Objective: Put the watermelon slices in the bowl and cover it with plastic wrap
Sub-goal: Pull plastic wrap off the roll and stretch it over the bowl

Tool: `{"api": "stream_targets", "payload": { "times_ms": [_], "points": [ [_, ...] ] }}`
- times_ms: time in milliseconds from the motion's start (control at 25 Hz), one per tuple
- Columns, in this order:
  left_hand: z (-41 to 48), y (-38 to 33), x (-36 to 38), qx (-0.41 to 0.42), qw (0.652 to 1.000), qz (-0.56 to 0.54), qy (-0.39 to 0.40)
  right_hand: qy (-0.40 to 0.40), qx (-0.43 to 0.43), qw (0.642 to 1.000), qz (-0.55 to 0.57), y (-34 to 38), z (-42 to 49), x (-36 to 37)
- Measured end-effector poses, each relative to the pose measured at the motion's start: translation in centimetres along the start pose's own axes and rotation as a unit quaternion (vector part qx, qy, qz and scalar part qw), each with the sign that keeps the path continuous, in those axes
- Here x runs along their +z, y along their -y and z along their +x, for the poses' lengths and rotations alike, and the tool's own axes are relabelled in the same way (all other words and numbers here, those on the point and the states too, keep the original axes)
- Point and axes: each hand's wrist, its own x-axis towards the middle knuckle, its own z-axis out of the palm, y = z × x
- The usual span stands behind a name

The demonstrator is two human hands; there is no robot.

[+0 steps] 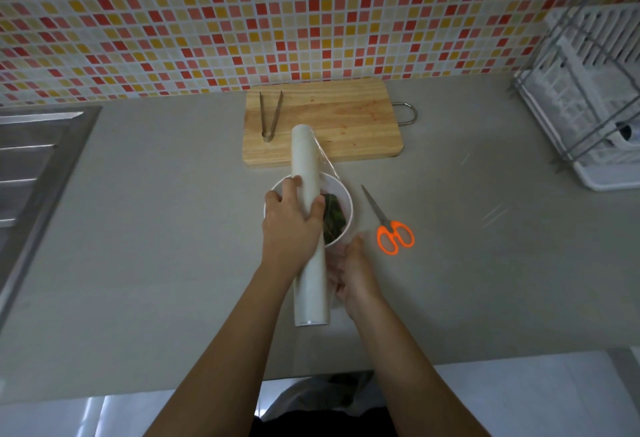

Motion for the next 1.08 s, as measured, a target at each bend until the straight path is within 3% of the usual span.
{"api": "stream_targets", "payload": {
  "times_ms": [80,200,440,840,920,1040,1080],
  "points": [
    [0.0,0.1,-0.1,0.001,1.000,0.001,0.000,-0.016,0.008,1.000,0.006,0.6,-0.4,0.0],
    [0.1,0.2,-0.1,-0.004,1.000,0.002,0.005,-0.037,-0.030,0.996,-0.072,1.1,-0.6,-0.2],
    [0.2,0.1,-0.3,0.008,1.000,0.009,0.006,-0.096,-0.255,0.934,-0.233,0.3,-0.5,-0.4],
    [0.4,1.2,-1.7,0.015,1.000,-0.017,0.010,-0.097,-0.255,0.947,-0.169,-0.4,0.7,-0.5],
    [0.3,1.4,-1.8,0.036,0.999,-0.001,0.003,-0.097,-0.213,0.959,-0.160,-0.4,0.9,-0.6],
    [0.1,1.3,-1.8,0.049,0.999,0.005,-0.007,-0.104,-0.079,0.987,-0.096,0.6,0.8,-0.8],
    [0.0,1.2,-1.7,0.042,0.999,0.001,-0.007,-0.105,-0.086,0.982,-0.130,1.2,0.7,-1.1]
  ]
}}
